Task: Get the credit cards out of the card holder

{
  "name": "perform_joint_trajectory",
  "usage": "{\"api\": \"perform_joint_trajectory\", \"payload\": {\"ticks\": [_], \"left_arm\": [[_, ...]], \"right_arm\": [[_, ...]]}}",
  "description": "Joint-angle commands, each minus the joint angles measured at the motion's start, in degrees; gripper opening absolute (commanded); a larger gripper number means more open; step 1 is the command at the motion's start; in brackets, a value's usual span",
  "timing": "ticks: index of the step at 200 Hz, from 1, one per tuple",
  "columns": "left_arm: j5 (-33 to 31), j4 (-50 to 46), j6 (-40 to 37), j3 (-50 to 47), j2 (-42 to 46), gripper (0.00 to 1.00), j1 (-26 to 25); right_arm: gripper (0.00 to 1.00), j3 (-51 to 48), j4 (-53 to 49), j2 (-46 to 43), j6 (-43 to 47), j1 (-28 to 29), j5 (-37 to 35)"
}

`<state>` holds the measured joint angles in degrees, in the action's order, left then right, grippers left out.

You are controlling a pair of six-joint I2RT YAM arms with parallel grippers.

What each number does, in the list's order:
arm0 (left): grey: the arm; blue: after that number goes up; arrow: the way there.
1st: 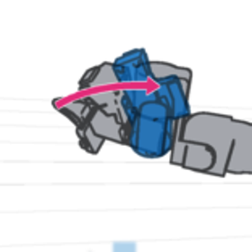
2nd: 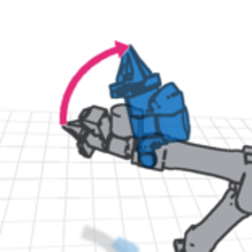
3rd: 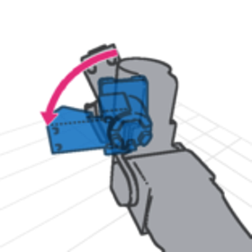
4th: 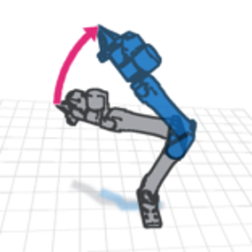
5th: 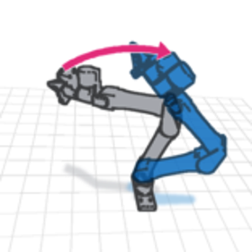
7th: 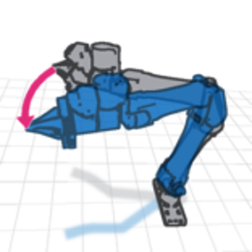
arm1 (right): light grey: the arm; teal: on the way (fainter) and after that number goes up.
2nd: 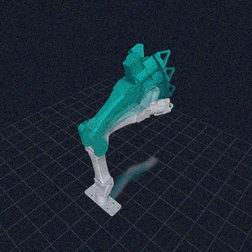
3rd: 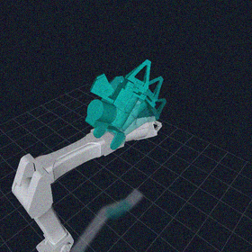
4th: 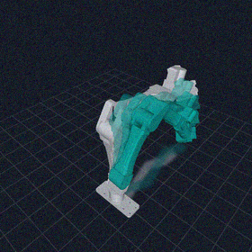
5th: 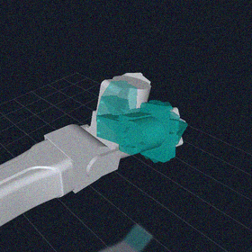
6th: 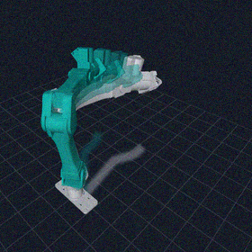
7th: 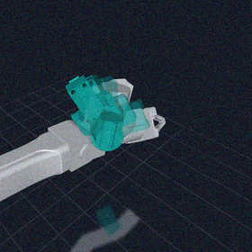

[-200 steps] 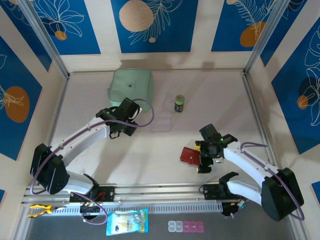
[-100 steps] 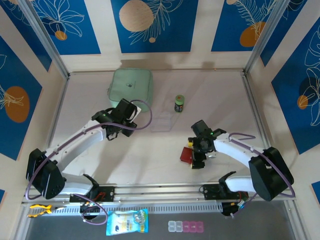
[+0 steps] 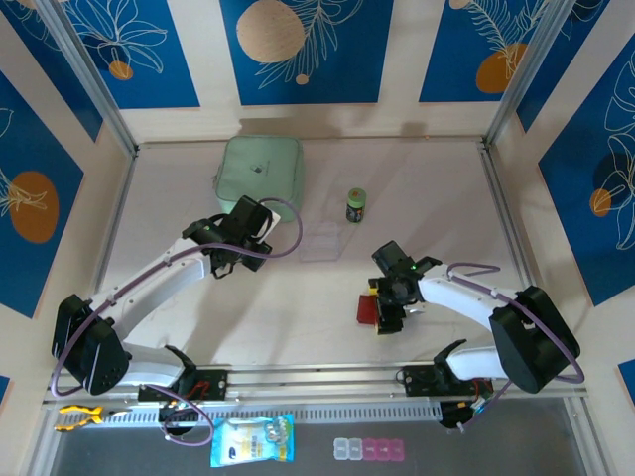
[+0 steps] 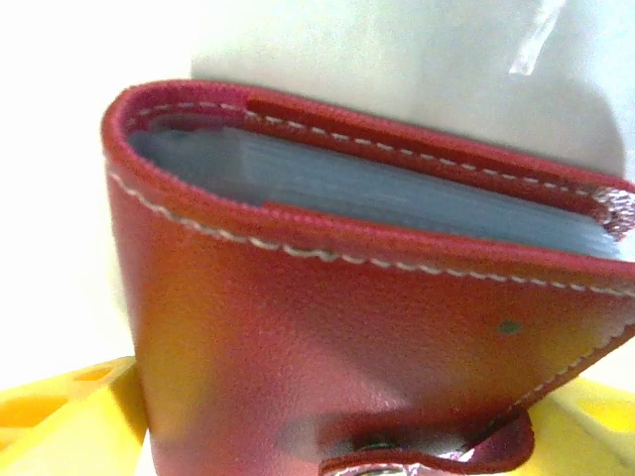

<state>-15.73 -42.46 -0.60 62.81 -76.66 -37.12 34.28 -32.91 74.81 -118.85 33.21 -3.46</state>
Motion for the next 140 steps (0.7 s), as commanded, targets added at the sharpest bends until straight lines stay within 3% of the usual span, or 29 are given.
{"api": "perform_joint_trajectory", "payload": {"ticks": [1, 62, 140], "left_arm": [[-0.51, -0.28, -1.24, -0.51, -0.65, 0.45, 0.55], [0.26, -0.43, -1.24, -0.49, -1.39, 0.45, 0.56], [-0.35, -0.52, -1.44, -0.25, -2.62, 0.45, 0.56]], "right_arm": [[0.82, 1.47, -4.15, -0.72, -17.13, 1.31, -3.12], [0.77, 0.64, -6.52, -1.27, -2.75, 4.01, -5.96], [0.76, 2.94, -8.76, -5.72, 29.7, 6.59, -10.44]]}}
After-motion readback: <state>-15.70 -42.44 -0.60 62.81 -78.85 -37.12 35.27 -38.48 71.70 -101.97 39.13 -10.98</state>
